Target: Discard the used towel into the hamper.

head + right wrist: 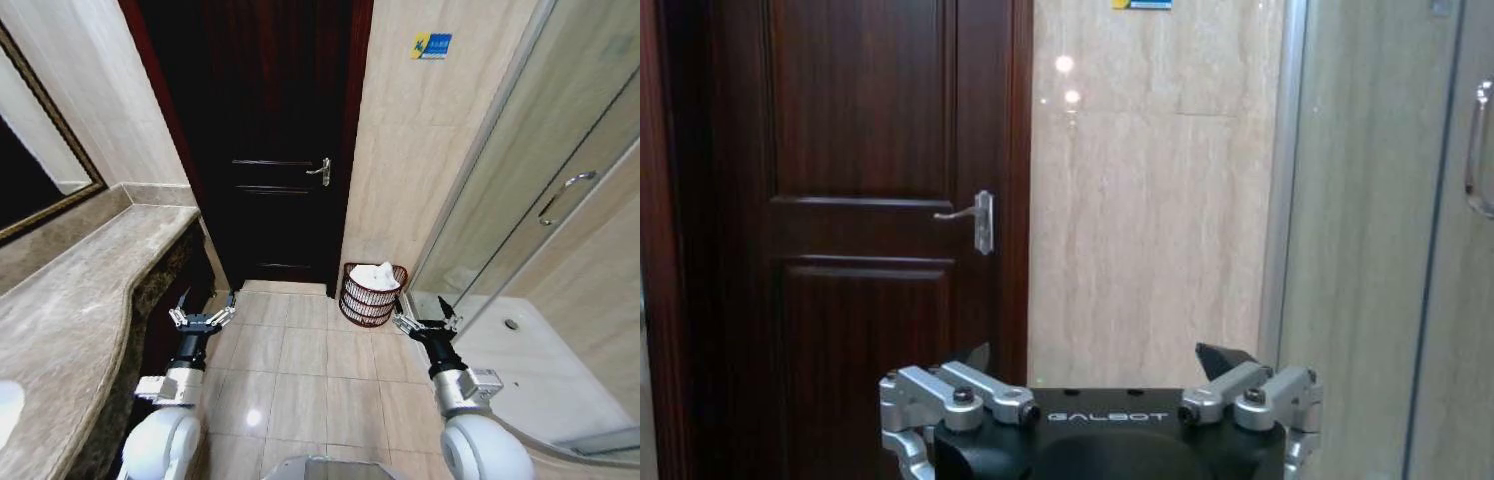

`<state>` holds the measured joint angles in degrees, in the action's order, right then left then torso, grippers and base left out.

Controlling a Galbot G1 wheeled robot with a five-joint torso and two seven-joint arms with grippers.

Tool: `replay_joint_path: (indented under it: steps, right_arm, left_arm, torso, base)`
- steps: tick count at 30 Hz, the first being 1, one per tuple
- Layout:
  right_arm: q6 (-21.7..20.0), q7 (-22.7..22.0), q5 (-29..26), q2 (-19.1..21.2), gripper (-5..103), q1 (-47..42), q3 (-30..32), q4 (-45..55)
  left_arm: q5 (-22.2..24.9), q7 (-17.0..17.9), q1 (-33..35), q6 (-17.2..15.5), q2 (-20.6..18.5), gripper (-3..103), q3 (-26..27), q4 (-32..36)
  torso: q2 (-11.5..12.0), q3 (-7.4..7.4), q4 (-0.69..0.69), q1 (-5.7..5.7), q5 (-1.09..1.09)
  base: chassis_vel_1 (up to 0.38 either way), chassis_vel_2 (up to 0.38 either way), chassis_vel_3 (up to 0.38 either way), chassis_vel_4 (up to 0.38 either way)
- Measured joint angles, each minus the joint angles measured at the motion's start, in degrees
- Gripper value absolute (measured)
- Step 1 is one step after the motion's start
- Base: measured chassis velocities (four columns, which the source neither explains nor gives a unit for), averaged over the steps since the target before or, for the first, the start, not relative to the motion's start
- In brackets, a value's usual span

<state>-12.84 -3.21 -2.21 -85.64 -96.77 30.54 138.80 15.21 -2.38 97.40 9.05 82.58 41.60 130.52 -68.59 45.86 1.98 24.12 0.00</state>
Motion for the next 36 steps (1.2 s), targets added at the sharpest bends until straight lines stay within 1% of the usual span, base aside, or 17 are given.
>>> replay_joint_path:
  steps: [5, 11, 15, 21, 27, 36]
  right_arm:
    - [-0.01, -0.02, -0.05, -0.10, 100, 0.13, 0.06, -0.07]
    - [-0.01, -0.02, -0.05, -0.21, 100, 0.13, 0.07, 0.06]
    - [-0.01, -0.01, -0.02, -0.27, 100, 0.13, 0.09, 0.15]
    - [0.00, 0.01, 0.00, -0.29, 100, -0.02, 0.17, 0.28]
    - [0.16, 0.01, 0.01, -0.30, 100, -0.36, 0.23, 0.45]
    - [0.37, 0.03, 0.00, -0.32, 100, -0.52, 0.20, 0.67]
  left_arm:
    - [0.49, 0.00, 0.00, 0.19, -0.03, 100, -0.13, 0.09]
    - [0.55, 0.16, 0.13, -0.71, 0.09, 100, -0.09, 0.88]
    - [0.59, 0.18, 0.14, -0.73, 0.12, 100, -0.07, 1.03]
    - [0.55, 0.16, 0.14, -0.73, 0.22, 100, -0.11, 1.09]
    - [0.51, 0.10, 0.46, -0.67, 0.24, 100, -0.10, 1.49]
    - [0.07, 0.04, 0.90, -0.63, 0.52, 100, -0.11, 2.14]
  torso:
    - [0.00, 0.00, 0.00, 0.00, 0.00]
    - [0.00, 0.00, 0.00, 0.00, 0.00]
    - [0.00, 0.00, -0.01, 0.00, 0.01]
    - [0.00, 0.00, 0.01, 0.00, 0.00]
    - [0.00, 0.00, -0.01, 0.00, 0.00]
    - [0.00, 0.00, 0.00, 0.00, 0.00]
  base:
    - [0.076, -0.081, -0.077, 0.071]
    - [0.073, -0.081, -0.079, 0.096]
    - [0.073, -0.083, -0.091, 0.066]
    - [0.066, -0.065, -0.051, 0.093]
    - [0.078, -0.086, -0.084, 0.096]
    - [0.084, -0.087, -0.090, 0.075]
